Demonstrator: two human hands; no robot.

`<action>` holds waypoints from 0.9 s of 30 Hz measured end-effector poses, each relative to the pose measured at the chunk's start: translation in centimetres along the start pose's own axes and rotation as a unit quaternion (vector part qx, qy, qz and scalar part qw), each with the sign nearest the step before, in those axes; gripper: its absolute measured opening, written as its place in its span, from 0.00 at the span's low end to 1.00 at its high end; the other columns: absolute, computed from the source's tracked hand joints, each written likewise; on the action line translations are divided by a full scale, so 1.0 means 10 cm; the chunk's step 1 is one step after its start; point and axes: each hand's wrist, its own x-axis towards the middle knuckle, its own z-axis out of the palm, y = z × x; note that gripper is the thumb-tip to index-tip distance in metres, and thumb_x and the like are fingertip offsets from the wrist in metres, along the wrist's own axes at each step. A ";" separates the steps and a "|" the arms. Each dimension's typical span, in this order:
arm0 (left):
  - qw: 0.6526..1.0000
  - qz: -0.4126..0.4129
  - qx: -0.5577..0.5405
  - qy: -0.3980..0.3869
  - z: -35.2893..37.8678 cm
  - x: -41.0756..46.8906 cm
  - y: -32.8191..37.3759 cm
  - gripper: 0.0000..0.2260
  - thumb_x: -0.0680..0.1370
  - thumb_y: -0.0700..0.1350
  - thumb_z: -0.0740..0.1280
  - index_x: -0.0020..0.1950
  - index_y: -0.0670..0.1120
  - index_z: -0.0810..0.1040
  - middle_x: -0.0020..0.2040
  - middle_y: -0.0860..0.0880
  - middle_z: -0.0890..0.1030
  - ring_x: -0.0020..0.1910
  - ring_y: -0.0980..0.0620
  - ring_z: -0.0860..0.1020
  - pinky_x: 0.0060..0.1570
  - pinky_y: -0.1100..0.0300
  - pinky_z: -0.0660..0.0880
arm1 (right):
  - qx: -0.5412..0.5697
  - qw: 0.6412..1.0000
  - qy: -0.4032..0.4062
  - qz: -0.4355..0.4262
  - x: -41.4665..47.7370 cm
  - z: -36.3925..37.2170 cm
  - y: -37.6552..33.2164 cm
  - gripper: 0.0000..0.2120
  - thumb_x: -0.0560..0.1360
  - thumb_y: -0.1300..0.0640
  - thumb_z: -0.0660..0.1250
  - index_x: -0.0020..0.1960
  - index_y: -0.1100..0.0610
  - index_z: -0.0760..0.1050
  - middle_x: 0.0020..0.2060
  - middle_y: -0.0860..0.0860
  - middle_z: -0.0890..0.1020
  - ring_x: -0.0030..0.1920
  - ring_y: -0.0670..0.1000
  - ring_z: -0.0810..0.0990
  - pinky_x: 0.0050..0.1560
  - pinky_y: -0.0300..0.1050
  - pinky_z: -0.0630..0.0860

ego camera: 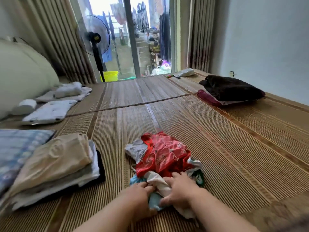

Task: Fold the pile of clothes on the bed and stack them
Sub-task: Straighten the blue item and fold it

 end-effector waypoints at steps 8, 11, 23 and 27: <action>0.995 -0.017 -0.062 0.079 0.37 -0.54 -0.40 0.33 0.70 0.60 0.68 0.74 0.61 0.62 0.73 0.58 0.66 0.69 0.53 0.67 0.68 0.57 0.66 | 0.029 0.998 0.046 -0.019 -0.22 0.21 -0.30 0.42 0.66 0.36 0.70 0.75 0.38 0.55 0.77 0.51 0.57 0.76 0.57 0.54 0.75 0.56 0.53; 0.974 -0.032 -0.114 0.192 0.53 -0.68 -0.39 0.10 0.73 0.53 0.67 0.53 0.63 0.72 0.53 0.61 0.76 0.52 0.60 0.74 0.51 0.64 0.74 | 0.123 0.986 0.116 -0.010 -0.30 0.14 -0.21 0.19 0.71 0.44 0.66 0.62 0.40 0.76 0.62 0.46 0.77 0.62 0.51 0.76 0.65 0.51 0.72; 0.917 -0.079 -0.324 0.217 0.32 -0.81 -0.57 0.06 0.77 0.50 0.67 0.41 0.53 0.73 0.38 0.52 0.79 0.37 0.56 0.77 0.38 0.58 0.75 | 0.071 0.969 0.213 0.098 -0.25 -0.21 -0.21 0.28 0.73 0.51 0.60 0.72 0.42 0.62 0.72 0.49 0.65 0.73 0.56 0.60 0.70 0.66 0.55; 0.875 -0.024 -0.413 0.250 0.08 -0.89 -0.65 0.08 0.77 0.44 0.68 0.39 0.51 0.73 0.31 0.52 0.74 0.30 0.58 0.70 0.32 0.62 0.68 | 0.167 0.961 0.113 -0.187 -0.36 -0.13 -0.92 0.32 0.65 0.38 0.68 0.68 0.40 0.69 0.64 0.43 0.75 0.63 0.46 0.73 0.66 0.53 0.70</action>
